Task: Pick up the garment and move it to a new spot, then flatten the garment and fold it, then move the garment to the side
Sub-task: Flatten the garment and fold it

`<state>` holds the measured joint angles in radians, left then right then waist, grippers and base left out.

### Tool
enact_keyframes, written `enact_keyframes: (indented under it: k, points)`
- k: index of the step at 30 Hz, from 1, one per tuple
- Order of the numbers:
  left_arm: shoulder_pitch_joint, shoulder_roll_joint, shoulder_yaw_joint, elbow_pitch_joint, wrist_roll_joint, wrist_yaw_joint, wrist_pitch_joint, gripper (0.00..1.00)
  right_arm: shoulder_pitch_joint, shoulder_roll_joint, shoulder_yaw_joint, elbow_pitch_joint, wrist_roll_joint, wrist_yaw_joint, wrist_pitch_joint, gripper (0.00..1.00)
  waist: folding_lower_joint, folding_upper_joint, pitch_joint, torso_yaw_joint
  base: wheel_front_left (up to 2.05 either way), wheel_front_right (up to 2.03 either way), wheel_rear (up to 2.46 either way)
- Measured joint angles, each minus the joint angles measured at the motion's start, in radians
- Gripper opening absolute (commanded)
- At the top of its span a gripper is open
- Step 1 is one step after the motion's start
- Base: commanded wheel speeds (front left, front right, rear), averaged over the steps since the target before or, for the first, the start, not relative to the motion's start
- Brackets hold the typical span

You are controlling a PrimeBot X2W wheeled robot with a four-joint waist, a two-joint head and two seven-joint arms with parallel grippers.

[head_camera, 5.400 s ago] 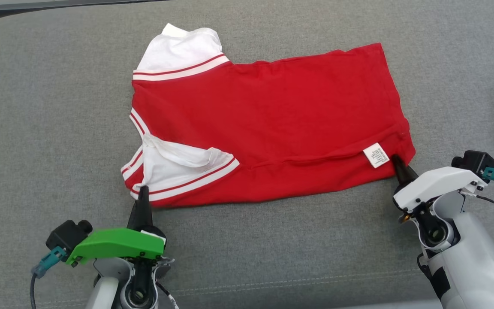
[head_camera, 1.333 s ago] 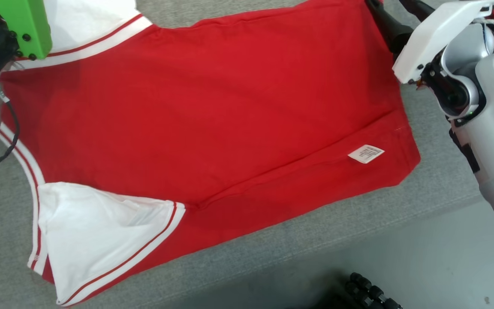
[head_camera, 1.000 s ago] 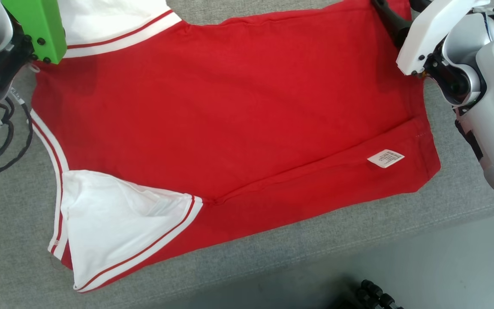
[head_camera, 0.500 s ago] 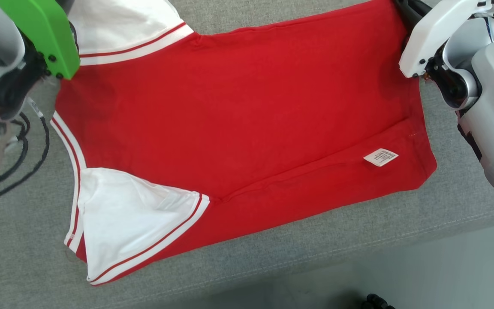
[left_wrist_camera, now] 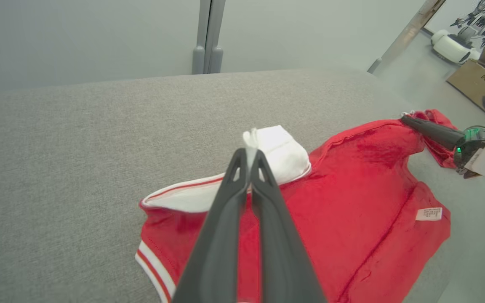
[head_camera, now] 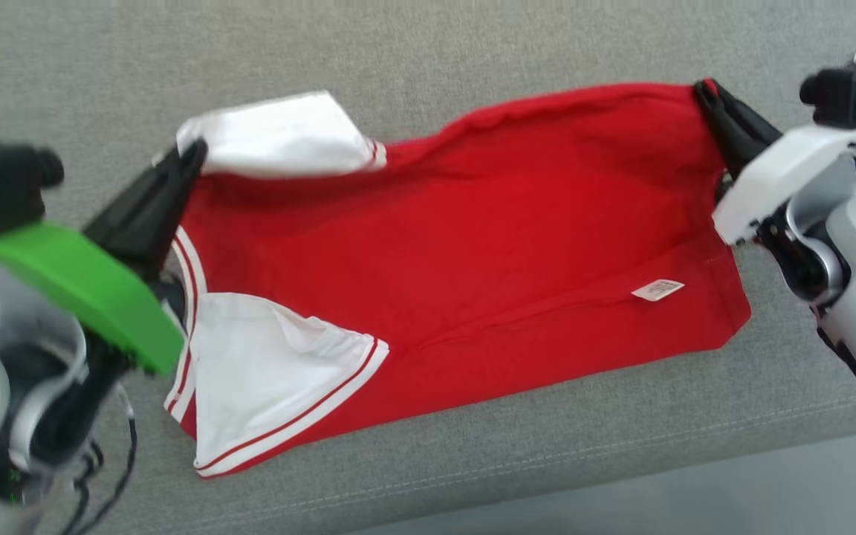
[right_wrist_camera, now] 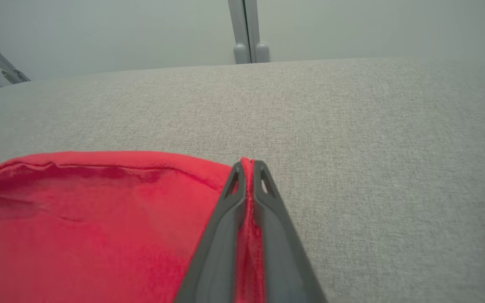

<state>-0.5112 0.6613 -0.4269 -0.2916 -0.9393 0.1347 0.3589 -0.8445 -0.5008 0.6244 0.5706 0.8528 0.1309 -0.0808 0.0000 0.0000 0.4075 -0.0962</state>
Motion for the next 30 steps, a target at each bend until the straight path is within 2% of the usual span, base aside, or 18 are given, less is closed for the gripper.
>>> enact_keyframes:
  k: [6,9,13,17,24,30]
  points:
    - [0.257,0.014,0.021,-0.171,-0.02,0.091,-0.07,0.0,0.13,-0.057,-0.002,-0.104,0.027,0.0,-0.042,0.0,0.0,0.0,-0.058,0.023,0.0,0.0,0.0]
    - [0.366,0.006,0.017,-0.216,-0.031,0.118,-0.106,0.0,0.194,-0.082,-0.001,-0.151,0.029,0.0,-0.047,0.0,0.0,0.0,-0.08,0.032,0.0,0.0,0.0]
    - [0.466,-0.024,-0.002,-0.234,-0.057,0.129,-0.142,0.0,0.259,-0.114,-0.003,-0.194,0.026,0.0,-0.053,0.0,0.0,0.0,-0.1,0.042,0.0,0.0,0.0]
    - [0.516,-0.056,-0.025,-0.196,-0.067,0.128,-0.172,0.0,0.305,-0.139,-0.002,-0.208,0.005,0.0,-0.053,0.0,0.0,0.0,-0.107,0.047,0.0,0.0,0.0]
    - [0.538,-0.114,-0.044,-0.084,-0.103,0.095,-0.207,0.0,0.351,-0.144,0.003,-0.215,-0.028,0.0,-0.075,0.0,0.0,0.0,-0.1,0.042,0.0,0.0,0.0]
    - [0.538,-0.116,-0.046,-0.016,-0.109,0.076,-0.216,0.0,0.358,-0.151,0.02,-0.222,-0.084,0.0,-0.125,0.0,0.0,0.0,-0.102,0.034,0.0,0.0,0.0]
